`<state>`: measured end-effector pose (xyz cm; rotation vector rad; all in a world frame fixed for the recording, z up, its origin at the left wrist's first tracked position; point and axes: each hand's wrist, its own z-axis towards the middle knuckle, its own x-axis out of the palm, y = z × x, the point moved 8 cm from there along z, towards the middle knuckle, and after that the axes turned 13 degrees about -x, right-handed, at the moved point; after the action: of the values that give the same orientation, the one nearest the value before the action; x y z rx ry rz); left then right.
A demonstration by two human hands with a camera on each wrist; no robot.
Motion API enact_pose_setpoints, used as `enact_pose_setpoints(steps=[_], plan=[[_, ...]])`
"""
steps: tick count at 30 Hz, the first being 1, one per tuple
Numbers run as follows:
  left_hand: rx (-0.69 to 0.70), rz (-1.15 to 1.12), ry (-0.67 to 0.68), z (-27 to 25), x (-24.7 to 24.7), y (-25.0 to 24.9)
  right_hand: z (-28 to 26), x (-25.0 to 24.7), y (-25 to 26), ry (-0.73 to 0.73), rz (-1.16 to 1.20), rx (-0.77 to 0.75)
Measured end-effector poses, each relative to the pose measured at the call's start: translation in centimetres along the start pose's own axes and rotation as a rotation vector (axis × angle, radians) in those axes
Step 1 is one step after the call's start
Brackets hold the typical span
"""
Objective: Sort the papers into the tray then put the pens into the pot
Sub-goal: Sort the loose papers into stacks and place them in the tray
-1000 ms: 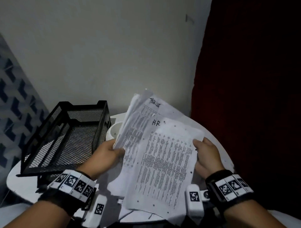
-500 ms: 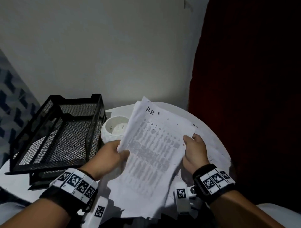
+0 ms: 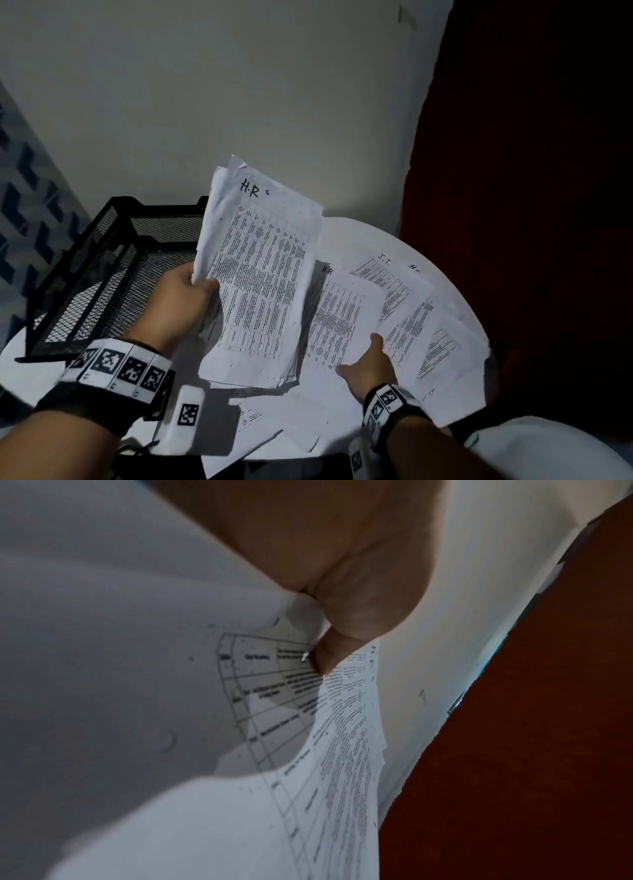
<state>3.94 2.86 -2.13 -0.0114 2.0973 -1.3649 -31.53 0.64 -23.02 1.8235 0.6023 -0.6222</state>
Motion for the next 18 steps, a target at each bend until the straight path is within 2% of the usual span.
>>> enact_pose_setpoints(steps=[2,6,9,13,15,18], plan=[[0.010,0.027,-0.009,-0.2,-0.4,0.2,0.0,0.4,-0.4,-0.032,-0.002,-0.006],[-0.005,0.021,-0.015,0.2,-1.3,0.4,-0.3,-2.0,0.1,-0.191,0.163,0.031],[-0.017,0.044,-0.033,0.8,-1.4,0.4,0.2,-4.8,0.9,-0.263,0.270,0.020],[-0.016,0.071,-0.020,1.0,-0.4,0.1,-0.5,-10.3,3.2,-0.350,0.523,-0.054],[-0.010,0.076,-0.013,1.0,0.2,-0.1,-1.6,-12.7,5.0,-0.334,0.654,-0.109],[-0.010,0.018,0.030,0.5,1.0,-0.5,-3.4,-14.1,7.3,-0.222,0.793,-0.197]])
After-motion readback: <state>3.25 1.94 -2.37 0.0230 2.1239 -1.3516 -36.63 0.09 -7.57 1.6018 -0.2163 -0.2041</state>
